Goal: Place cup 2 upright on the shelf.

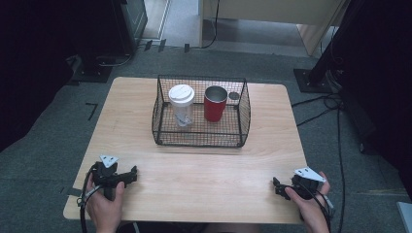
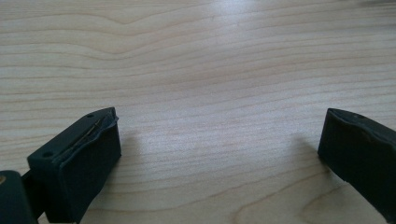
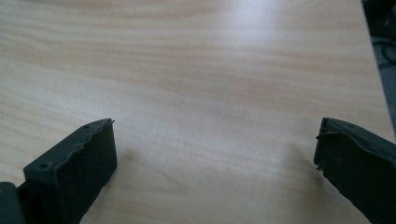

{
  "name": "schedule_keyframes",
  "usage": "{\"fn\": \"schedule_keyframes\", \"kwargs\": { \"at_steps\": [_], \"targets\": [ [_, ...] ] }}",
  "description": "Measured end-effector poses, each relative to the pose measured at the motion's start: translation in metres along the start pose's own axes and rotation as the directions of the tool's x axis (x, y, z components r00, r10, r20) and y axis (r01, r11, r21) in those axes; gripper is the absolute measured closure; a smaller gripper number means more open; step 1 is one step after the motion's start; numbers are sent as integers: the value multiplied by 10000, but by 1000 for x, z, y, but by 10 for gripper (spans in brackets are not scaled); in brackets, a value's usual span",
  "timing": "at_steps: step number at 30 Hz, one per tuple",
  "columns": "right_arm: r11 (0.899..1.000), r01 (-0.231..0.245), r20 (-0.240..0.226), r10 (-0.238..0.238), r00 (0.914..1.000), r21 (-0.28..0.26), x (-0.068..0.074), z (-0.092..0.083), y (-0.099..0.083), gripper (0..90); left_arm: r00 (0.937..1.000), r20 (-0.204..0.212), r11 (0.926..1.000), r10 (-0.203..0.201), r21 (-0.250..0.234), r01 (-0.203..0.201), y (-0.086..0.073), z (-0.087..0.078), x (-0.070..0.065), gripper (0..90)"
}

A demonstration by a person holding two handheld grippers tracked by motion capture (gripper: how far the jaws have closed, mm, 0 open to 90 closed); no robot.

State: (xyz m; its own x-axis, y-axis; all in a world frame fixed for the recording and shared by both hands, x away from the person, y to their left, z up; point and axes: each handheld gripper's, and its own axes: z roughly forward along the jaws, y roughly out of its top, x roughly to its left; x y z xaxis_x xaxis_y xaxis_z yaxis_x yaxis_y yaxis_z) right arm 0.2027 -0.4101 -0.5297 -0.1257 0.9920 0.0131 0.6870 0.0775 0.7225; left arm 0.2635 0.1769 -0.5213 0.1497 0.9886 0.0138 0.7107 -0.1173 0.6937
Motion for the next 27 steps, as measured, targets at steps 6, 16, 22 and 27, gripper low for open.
{"fn": "schedule_keyframes", "kwargs": {
  "at_steps": [6, 16, 22, 27],
  "targets": [
    [9999, 125, -312, -123, 9994, 60, -1, -6, -6, 0, 10000, 1, 10000, 2, -1, -2, 0, 0, 0, 0],
    [10000, -2, -199, 3, 9998, 44, -2, -7, -7, 0, 10000, 15, 10000, 24, -7, -24, 0, 0, 0, 0],
    [9996, -294, 113, 294, 9995, 40, 1, -6, -6, 0, 10000, 18, 10000, 22, -5, -22, 0, 0, 0, 0],
    [9995, -299, 126, 298, 9995, 32, 1, -6, -6, 0, 10000, 18, 10000, 21, -5, -21, 0, 0, 0, 0]
  ]
}}
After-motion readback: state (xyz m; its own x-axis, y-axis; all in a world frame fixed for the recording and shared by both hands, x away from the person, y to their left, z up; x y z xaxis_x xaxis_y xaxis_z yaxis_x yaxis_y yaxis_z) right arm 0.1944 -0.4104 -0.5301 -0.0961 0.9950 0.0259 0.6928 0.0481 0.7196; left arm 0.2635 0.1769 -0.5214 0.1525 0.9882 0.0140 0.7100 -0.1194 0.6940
